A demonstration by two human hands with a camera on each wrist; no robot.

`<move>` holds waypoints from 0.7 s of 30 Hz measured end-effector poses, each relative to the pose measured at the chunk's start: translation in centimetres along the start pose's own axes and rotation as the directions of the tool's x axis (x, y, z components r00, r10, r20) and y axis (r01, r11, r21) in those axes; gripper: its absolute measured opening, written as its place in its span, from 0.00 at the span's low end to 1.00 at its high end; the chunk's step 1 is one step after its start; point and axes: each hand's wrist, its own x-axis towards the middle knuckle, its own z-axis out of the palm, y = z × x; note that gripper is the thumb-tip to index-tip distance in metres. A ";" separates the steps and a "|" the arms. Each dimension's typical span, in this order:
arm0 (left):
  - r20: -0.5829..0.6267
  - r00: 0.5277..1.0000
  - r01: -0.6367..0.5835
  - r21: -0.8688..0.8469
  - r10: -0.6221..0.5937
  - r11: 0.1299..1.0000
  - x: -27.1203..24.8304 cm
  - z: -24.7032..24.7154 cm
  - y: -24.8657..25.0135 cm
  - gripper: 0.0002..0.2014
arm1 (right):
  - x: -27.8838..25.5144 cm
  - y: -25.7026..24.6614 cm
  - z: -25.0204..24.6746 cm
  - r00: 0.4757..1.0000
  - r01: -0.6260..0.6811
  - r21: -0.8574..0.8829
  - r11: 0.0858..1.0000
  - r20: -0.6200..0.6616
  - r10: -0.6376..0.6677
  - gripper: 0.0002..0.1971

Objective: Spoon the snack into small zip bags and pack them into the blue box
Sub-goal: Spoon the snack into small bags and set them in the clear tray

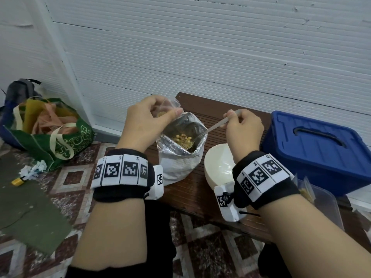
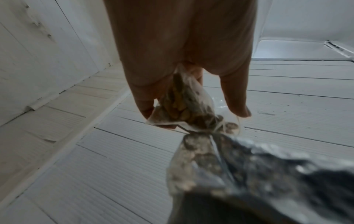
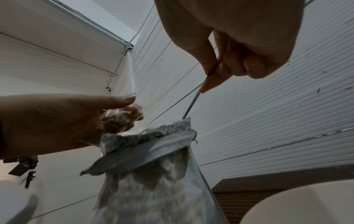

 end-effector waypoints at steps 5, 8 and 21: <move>0.063 0.998 -0.028 0.086 0.022 0.996 0.0 -1.3 0.2 0.16 | 1.3 -1.0 -1.1 0.998 0.003 -0.002 1.000 -0.060 -0.003 0.11; 0.136 0.991 -0.013 0.127 -0.004 0.992 -0.1 -1.5 0.2 0.14 | 2.0 -1.9 -1.7 0.996 0.013 0.033 0.999 -0.093 -0.010 0.12; 0.209 0.976 0.018 0.211 -0.063 0.977 0.1 -0.1 0.5 0.21 | 3.0 -4.3 -1.4 1.000 -0.002 0.044 0.999 -0.019 0.003 0.12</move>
